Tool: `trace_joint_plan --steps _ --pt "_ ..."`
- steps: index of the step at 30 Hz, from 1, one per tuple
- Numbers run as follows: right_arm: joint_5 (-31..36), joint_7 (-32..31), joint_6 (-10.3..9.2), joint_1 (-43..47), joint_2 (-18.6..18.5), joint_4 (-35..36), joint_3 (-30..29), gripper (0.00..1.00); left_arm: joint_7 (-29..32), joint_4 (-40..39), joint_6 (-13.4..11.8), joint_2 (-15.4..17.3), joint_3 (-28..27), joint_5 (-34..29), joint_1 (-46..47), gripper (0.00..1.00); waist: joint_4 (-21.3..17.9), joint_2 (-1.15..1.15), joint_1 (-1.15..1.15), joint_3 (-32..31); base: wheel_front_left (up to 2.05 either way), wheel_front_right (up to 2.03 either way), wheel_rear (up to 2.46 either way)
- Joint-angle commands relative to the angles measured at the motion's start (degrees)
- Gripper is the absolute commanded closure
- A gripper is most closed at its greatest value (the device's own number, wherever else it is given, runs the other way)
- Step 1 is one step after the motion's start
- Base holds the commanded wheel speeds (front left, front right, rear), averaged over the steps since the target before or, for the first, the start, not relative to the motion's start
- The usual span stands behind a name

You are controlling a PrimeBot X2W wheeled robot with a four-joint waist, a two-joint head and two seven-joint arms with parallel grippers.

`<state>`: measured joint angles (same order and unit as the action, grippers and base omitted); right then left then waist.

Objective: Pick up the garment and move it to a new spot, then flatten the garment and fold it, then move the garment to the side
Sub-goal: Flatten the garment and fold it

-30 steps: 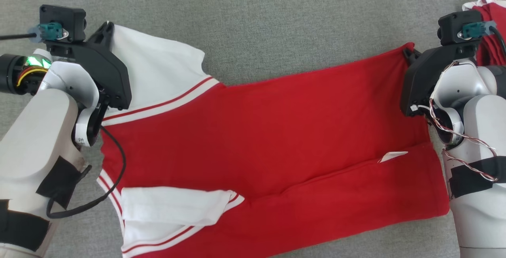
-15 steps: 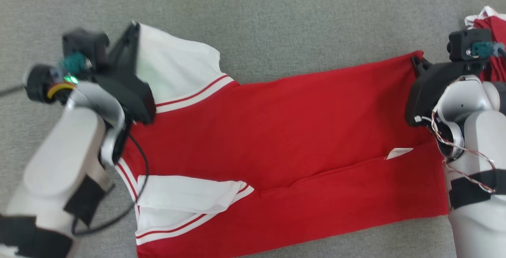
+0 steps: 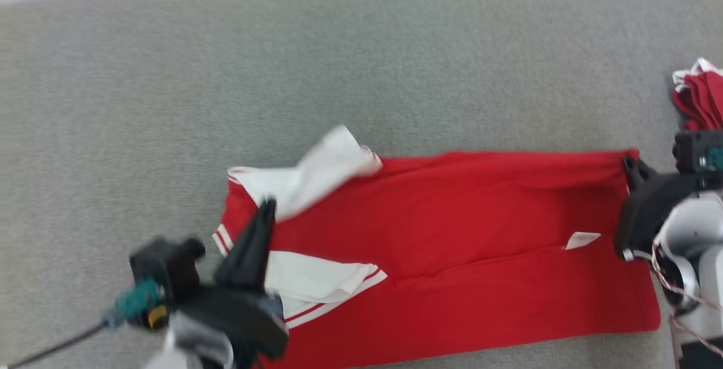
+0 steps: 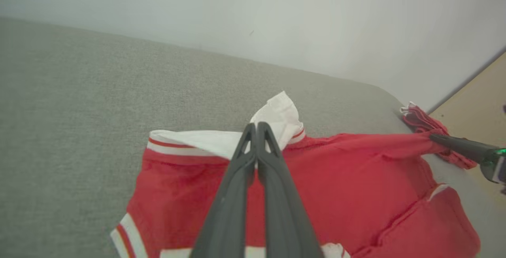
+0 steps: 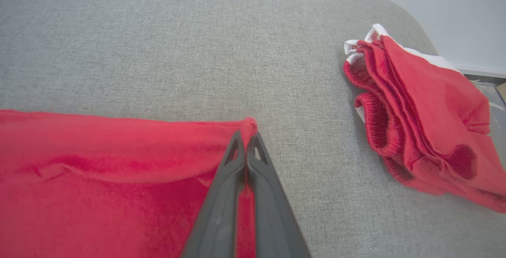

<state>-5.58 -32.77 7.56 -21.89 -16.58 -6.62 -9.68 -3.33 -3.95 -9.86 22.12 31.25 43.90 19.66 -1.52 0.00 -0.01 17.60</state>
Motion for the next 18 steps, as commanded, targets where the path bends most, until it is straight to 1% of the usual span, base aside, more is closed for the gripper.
trace_joint_plan --steps 1,4,9,13,15,18 --pt "-0.4 -0.5 -0.14 2.0 -0.3 0.7 -0.2 1.00 0.9 -2.1 -0.8 0.2 0.4 1.3 -3.1 1.00 2.2 0.00 0.01 -2.4 0.00 0.00 0.00" --pt "-1.0 -1.2 -0.14 5.3 -0.7 2.1 -1.0 1.00 2.2 -5.5 -2.4 0.8 0.9 2.7 -7.7 1.00 3.2 0.00 0.01 -3.7 0.00 0.00 0.00" --pt "-2.2 -2.1 -0.14 9.5 -0.9 4.6 -1.9 1.00 3.3 -7.2 -3.0 0.5 2.1 4.5 -11.9 1.00 4.0 0.00 0.01 -5.3 0.00 0.00 0.00" --pt "-2.4 -1.9 -0.14 11.5 -0.7 7.1 -2.8 1.00 3.5 -7.1 -3.6 0.6 1.9 5.6 -13.8 1.00 4.0 0.00 0.01 -5.8 0.00 0.00 0.00" --pt "-2.4 -2.2 -0.14 12.4 -0.5 7.9 -3.0 1.00 3.4 -6.7 -3.9 1.2 1.6 5.6 -14.4 1.00 3.8 0.00 0.01 -6.0 0.00 0.00 0.00" --pt "-2.5 -3.2 -0.14 13.9 -0.4 8.6 -2.9 1.00 3.9 -5.6 -3.7 1.3 1.8 6.3 -15.2 1.00 3.5 0.00 0.01 -6.0 0.00 0.00 0.00"
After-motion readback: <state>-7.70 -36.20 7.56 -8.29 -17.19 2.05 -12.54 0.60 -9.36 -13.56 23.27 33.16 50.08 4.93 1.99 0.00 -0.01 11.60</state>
